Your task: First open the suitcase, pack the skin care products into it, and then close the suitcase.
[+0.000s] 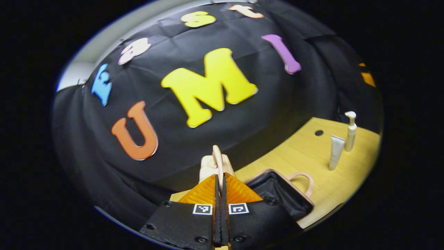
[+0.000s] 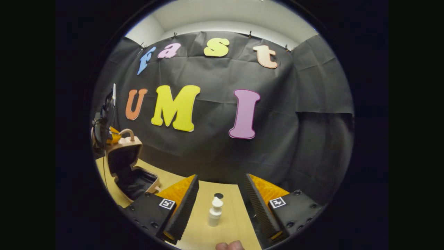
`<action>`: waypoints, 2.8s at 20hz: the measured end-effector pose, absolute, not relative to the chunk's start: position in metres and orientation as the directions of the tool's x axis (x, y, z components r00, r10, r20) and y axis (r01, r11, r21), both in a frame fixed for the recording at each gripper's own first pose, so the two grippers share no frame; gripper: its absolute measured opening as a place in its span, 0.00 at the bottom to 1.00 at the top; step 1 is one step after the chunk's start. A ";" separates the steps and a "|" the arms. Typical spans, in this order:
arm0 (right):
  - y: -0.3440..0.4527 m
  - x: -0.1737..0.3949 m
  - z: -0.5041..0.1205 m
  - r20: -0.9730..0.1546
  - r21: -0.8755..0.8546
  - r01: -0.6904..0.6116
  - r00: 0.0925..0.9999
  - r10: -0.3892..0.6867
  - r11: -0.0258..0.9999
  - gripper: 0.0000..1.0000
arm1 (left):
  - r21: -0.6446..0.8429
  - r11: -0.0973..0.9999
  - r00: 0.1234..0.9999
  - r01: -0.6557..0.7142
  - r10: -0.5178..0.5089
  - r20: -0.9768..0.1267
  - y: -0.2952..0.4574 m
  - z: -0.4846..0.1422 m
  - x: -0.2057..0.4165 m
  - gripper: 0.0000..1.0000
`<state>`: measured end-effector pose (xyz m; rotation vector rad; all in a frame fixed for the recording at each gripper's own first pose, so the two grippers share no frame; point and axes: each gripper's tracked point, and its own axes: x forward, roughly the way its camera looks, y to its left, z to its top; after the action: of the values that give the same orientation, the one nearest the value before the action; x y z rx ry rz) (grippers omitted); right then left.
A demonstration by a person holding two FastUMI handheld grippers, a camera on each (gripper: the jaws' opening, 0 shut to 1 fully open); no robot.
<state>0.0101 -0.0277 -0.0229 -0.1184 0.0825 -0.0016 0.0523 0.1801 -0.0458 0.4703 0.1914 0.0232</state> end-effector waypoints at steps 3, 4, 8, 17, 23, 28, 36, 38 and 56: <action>-0.006 0.012 -0.015 -0.079 -0.131 -0.026 0.997 0.016 0.991 0.80 | 0.376 0.925 0.978 -0.057 0.127 -0.164 0.233 -0.052 0.045 0.03; 0.001 0.014 -0.015 -0.081 -0.134 -0.033 0.996 0.022 0.990 0.80 | 0.350 0.934 0.977 -0.071 0.136 -0.165 0.248 -0.053 0.043 0.03; 0.023 0.018 -0.020 -0.111 -0.152 -0.050 0.993 0.033 0.987 0.80 | 0.211 0.972 0.978 -0.105 0.139 -0.154 0.324 -0.073 0.042 0.03; 0.076 0.014 -0.023 -0.123 -0.284 -0.101 0.990 0.068 0.953 0.80 | -0.123 0.968 0.927 -0.220 0.168 -0.335 0.445 -0.213 0.054 0.03; 0.088 0.015 -0.036 -0.172 -0.307 -0.109 0.983 0.057 0.945 0.80 | -0.368 0.890 0.879 -0.269 0.071 -0.471 0.464 -0.302 0.051 0.03; 0.100 0.013 -0.033 -0.169 -0.307 -0.131 0.982 0.081 0.943 0.80 | -0.421 0.840 0.840 -0.342 0.073 -0.538 0.465 -0.318 0.048 0.13; 0.090 0.009 -0.034 -0.147 -0.183 -0.133 0.983 0.107 0.974 0.80 | -0.140 0.961 0.928 -0.239 0.184 -0.323 0.368 -0.164 0.035 0.92; 0.072 0.007 -0.035 -0.146 -0.150 -0.113 0.985 0.091 0.982 0.80 | -0.111 0.970 0.950 -0.217 0.183 -0.252 0.315 -0.126 0.029 0.96; -0.105 -0.013 -0.122 -0.294 -0.033 -0.026 0.956 0.015 0.999 0.80 | -0.017 0.988 0.945 0.152 -0.150 -0.290 -0.131 -0.195 0.017 0.96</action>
<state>-0.0132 -0.1046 -0.1219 -0.0366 0.2978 0.0205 0.0172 -0.1309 -0.1946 0.0061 0.2954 -0.1539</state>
